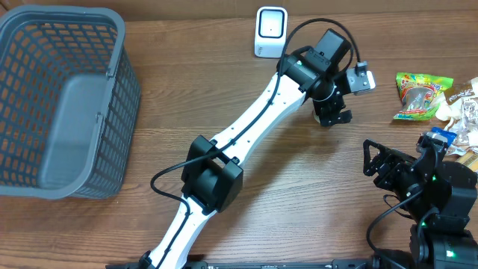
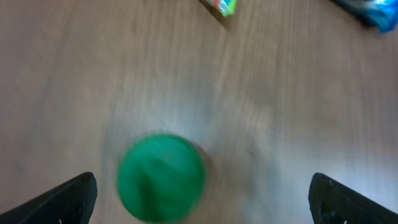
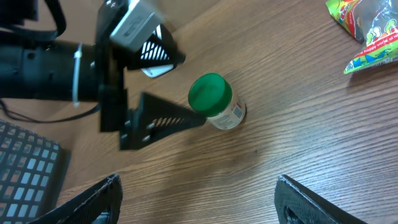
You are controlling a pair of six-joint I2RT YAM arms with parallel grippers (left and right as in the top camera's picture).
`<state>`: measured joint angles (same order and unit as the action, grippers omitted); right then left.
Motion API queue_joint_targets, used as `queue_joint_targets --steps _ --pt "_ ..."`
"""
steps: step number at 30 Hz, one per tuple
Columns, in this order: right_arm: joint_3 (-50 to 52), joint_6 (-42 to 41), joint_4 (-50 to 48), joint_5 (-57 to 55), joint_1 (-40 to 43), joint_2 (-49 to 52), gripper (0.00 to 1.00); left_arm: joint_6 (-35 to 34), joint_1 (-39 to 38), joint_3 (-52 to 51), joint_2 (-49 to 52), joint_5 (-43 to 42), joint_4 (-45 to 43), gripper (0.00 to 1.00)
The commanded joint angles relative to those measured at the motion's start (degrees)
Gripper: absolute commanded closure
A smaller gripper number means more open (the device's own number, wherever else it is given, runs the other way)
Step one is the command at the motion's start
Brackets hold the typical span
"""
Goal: Scan the item barcode
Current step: 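Lower the left gripper over the green-capped jar, then close the left gripper around the green-capped jar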
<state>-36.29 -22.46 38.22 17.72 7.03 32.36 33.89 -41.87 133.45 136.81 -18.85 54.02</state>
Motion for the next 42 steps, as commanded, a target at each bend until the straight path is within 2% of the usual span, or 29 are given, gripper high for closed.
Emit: queue_joint_targets --steps 1,4,8,13,18,23,31,42 --pt "-0.96 0.48 -0.33 0.02 -0.33 -0.26 0.21 5.40 0.22 0.15 3.26 4.52 -3.08 0.00" --pt "-0.96 0.48 -0.15 0.13 -0.33 -0.26 0.21 5.46 0.63 0.15 4.20 6.21 -5.11 0.00" --pt "-0.96 1.22 0.24 0.50 -0.33 -0.26 0.21 9.29 1.70 0.15 5.09 4.74 -5.88 0.00" --pt "-0.96 1.55 0.79 0.46 -0.33 -0.26 0.21 17.94 3.15 0.15 5.16 -1.90 -3.65 0.00" --pt "-0.96 1.55 1.05 0.44 -0.33 -0.26 0.21 23.28 4.72 0.15 5.16 -8.41 0.79 0.00" --pt "-0.96 1.53 0.94 0.44 -0.33 -0.26 0.21 31.67 5.97 0.15 5.18 -15.21 6.36 0.00" --pt "-0.96 1.53 0.94 0.48 -0.33 -0.26 0.21 31.65 5.64 0.15 5.27 -10.23 -1.53 0.00" --pt "-0.96 1.53 1.01 0.48 -0.33 -0.26 0.18 31.67 5.01 0.15 5.42 -14.14 -2.58 0.00"
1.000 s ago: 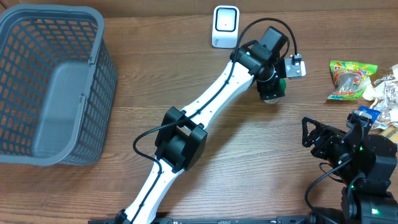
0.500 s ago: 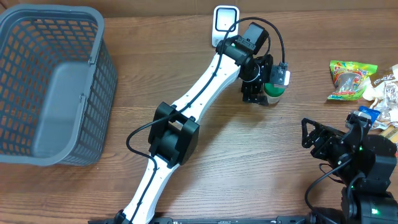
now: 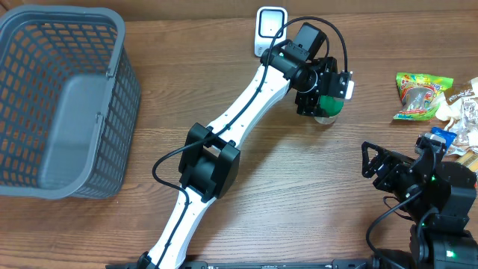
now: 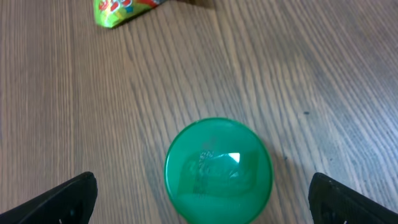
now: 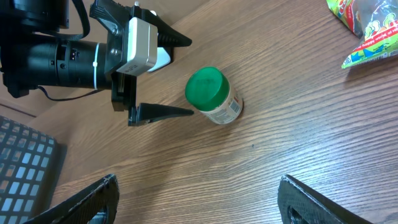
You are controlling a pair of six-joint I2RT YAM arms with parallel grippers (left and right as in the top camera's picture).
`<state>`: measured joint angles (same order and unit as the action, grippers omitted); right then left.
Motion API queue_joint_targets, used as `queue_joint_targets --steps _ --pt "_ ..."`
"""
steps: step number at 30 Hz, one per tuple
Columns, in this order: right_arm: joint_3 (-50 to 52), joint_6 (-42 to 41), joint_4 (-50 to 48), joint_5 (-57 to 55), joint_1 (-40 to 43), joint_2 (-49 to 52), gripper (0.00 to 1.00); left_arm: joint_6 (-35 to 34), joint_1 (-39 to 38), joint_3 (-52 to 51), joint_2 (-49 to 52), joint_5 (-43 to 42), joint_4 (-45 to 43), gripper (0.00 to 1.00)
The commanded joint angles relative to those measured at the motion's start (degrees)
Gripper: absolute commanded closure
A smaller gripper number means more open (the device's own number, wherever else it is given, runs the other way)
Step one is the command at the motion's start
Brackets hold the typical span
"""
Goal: Scan the item barcode
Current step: 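Close the left gripper around the green-capped jar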
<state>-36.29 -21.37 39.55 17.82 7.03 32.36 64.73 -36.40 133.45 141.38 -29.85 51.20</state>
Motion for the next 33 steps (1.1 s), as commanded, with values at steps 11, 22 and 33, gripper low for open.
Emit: queue_joint_targets --steps 11,22,33 --pt "-0.96 0.46 -0.37 2.27 -0.33 -0.26 0.17 0.81 -0.44 0.15 4.50 -4.24 0.76 0.00" --pt "-0.96 0.63 -0.28 2.89 -0.33 -0.26 0.17 -1.14 -0.48 0.15 5.22 -4.31 -0.76 0.00" --pt "-0.96 0.63 -0.17 3.08 -0.33 -0.26 0.17 -2.21 -0.48 0.15 5.25 -4.33 0.68 0.23"
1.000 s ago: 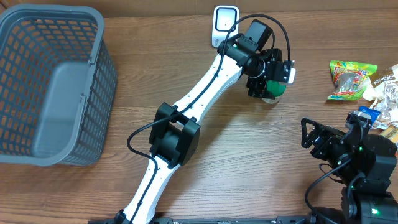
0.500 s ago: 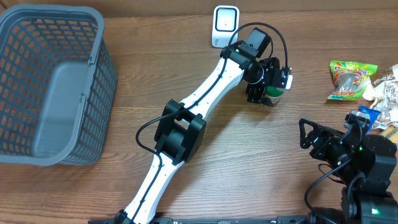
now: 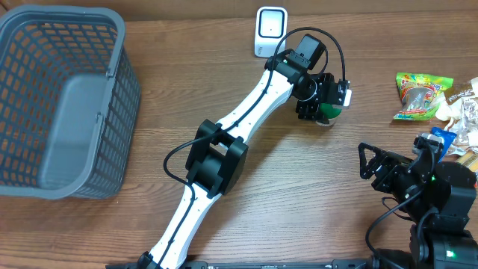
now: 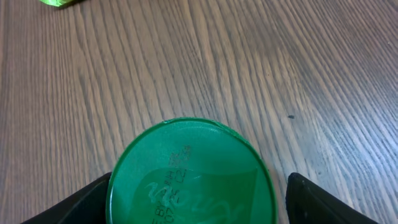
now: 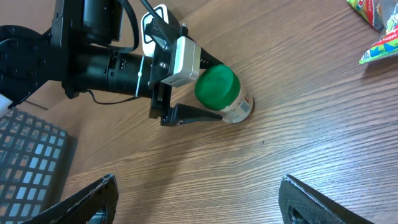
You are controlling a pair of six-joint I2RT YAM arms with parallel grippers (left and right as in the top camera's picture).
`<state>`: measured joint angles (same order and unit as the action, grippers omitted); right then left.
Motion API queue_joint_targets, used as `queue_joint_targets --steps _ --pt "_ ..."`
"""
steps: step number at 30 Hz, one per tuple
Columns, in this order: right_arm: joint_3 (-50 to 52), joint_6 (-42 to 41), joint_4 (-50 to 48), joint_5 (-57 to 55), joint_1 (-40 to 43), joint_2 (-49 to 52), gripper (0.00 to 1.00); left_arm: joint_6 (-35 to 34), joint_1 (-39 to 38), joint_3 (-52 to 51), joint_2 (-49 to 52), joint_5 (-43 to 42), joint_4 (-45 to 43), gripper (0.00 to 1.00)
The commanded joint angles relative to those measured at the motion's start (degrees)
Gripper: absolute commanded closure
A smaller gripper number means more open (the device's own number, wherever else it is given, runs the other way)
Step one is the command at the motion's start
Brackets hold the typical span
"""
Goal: Scan the item barcode
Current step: 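Close the left gripper around the green-capped jar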
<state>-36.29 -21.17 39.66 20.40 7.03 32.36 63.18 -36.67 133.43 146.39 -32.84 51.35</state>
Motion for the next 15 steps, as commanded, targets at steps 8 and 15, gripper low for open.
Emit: queue_joint_targets --steps 8,15 --pt "-0.96 0.44 -0.28 1.40 -0.33 -0.26 0.17 -0.63 -0.22 0.15 0.52 -1.31 3.45 0.29" --pt "-0.96 0.44 -0.28 1.77 -0.33 -0.26 0.17 -0.66 -0.13 0.15 0.52 -1.36 6.03 0.36"
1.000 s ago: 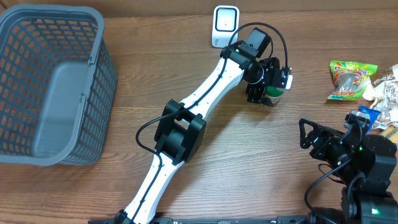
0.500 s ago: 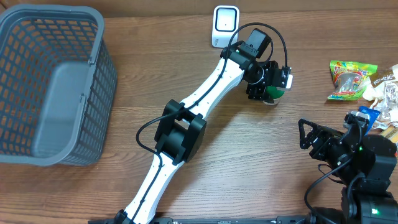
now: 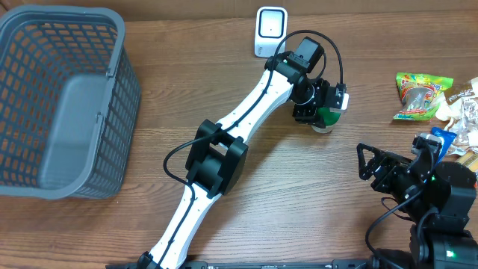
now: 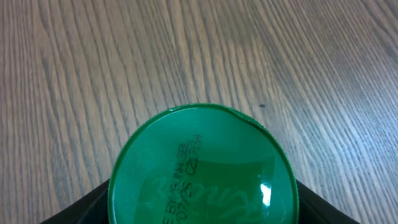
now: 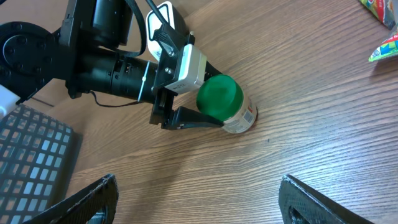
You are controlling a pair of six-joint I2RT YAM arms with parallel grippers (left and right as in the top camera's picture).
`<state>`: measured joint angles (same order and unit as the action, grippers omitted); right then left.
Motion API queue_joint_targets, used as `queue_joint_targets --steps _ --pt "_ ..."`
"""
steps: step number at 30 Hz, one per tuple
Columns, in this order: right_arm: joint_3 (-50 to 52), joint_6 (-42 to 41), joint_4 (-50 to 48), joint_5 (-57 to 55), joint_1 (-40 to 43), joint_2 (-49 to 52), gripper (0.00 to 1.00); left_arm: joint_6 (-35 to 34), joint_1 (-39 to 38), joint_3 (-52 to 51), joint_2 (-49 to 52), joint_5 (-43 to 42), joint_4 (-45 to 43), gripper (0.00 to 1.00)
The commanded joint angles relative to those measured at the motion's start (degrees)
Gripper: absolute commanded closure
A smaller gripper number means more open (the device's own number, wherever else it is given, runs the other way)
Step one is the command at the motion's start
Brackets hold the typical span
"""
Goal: Scan the item barcode
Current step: 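Close the left gripper around the green-capped jar, then lift the jar and carry it toward the white scanner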
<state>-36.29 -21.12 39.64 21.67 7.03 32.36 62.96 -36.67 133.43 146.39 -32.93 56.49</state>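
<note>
A small jar with a green lid [image 4: 202,168] and a white label [image 5: 245,118] stands upright on the wooden table [image 3: 314,194], right of centre at the back. My left gripper [image 4: 202,194] is down around it, and its black fingers [image 5: 193,118] press against both sides of the lid. The jar [image 3: 327,116] shows only partly under that gripper [image 3: 317,110] in the overhead view. The white scanner [image 3: 269,31] stands at the back edge, just behind the left arm. My right gripper [image 5: 199,199] hangs open over bare wood at the front right, well apart from the jar.
A grey mesh basket [image 3: 60,97] fills the far left. A green and yellow snack packet [image 3: 422,95] and other wrapped items [image 3: 459,112] lie at the right edge. The left arm [image 3: 246,134] stretches diagonally across the middle of the table.
The left gripper has come lower round the jar. Its fingers, which stood a little off the lid's right side, now touch both sides. The right gripper stays open in place.
At first the left gripper was wide open above and beside the jar, in a blurred view. It then stood centred over the green lid, still wide. After that its fingers flanked the lid closely, and now they press on it.
</note>
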Motion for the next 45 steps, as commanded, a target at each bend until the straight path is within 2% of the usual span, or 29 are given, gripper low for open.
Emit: queue_joint_targets --steps 1,6,11,15,21,24,29,33,40,45 --pt "-0.96 0.39 -0.26 0.52 -0.33 -0.26 0.17 -0.42 -0.13 0.15 0.52 -1.27 1.25 0.37" --pt "-0.96 0.39 -0.28 0.52 -0.33 -0.26 0.17 -0.79 -0.13 0.17 0.52 -1.25 3.85 0.41" --pt "-0.96 0.39 -0.31 0.50 -0.33 -0.26 0.17 -4.76 -0.11 0.17 0.52 -2.75 4.63 0.45" --pt "-0.96 0.39 -0.31 0.50 -0.33 -0.26 0.17 -4.76 -0.09 0.17 0.52 -4.96 4.98 0.62" --pt "-0.96 0.39 -0.31 0.50 -0.33 -0.26 0.17 -4.96 -0.09 0.17 0.52 -6.58 5.01 0.68" --pt "-0.96 0.39 -0.31 0.50 -0.33 -0.26 0.17 -5.38 0.00 0.17 0.52 -6.62 4.98 0.81" --pt "-0.96 0.42 -0.33 0.48 -0.33 -0.26 0.17 -7.74 0.81 0.57 0.39 -7.80 4.76 0.95" --pt "-0.96 0.63 -0.52 0.33 -0.31 -0.26 0.17 -10.75 2.93 2.08 -0.24 -12.76 5.40 0.96" --pt "-2.91 3.80 -0.66 0.02 -0.31 -0.26 0.17 -10.71 11.08 3.63 -2.89 -33.40 6.12 0.92" --pt "-5.86 4.48 0.20 -4.83 -0.31 -0.26 0.14 -10.36 17.14 3.63 -4.57 -43.43 8.83 0.89"
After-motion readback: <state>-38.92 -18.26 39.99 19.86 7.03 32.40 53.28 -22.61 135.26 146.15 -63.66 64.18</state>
